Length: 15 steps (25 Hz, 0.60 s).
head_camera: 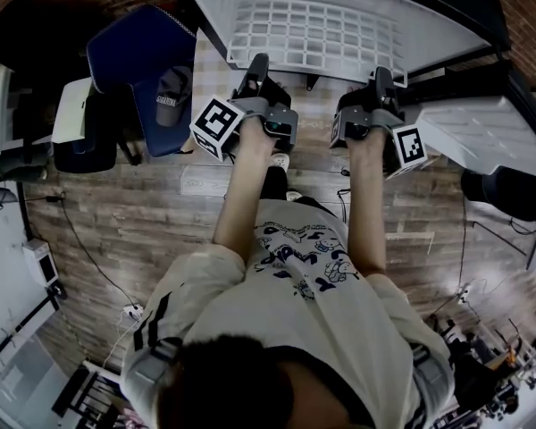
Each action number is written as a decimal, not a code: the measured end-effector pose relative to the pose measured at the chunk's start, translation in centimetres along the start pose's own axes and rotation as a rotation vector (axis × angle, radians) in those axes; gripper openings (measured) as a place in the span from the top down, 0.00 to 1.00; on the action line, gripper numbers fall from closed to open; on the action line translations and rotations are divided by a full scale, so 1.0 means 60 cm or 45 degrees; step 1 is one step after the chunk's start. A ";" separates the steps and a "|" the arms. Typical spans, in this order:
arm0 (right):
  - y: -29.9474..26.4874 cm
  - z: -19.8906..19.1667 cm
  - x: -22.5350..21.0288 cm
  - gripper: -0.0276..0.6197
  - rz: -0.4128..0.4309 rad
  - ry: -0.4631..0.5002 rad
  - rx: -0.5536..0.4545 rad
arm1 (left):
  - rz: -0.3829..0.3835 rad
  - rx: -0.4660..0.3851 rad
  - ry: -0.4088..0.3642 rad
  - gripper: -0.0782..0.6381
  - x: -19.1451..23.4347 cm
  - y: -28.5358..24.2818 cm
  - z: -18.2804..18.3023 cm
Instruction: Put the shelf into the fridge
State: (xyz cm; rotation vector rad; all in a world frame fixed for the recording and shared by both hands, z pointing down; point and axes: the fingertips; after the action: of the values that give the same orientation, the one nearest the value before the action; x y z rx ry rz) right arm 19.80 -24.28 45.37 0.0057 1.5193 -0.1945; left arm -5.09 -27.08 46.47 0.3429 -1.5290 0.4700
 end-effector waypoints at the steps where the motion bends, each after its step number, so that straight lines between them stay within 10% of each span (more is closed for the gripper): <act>1: 0.004 -0.002 0.000 0.81 0.000 -0.001 0.003 | -0.001 -0.003 -0.001 0.84 -0.001 0.003 -0.001; 15: 0.011 -0.011 -0.011 0.88 -0.033 0.011 0.029 | 0.037 -0.012 -0.023 0.84 0.001 0.008 -0.010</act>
State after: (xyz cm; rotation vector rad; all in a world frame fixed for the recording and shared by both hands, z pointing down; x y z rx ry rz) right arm 19.19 -23.45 45.88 0.0051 1.5261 -0.2330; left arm -4.82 -26.38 46.51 0.3190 -1.5548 0.4834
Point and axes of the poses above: the fingertips, and each gripper's own axes: y backward along the fingers, x to its left, z out of its top, and after that the axes turned 10 degrees about x, right-handed
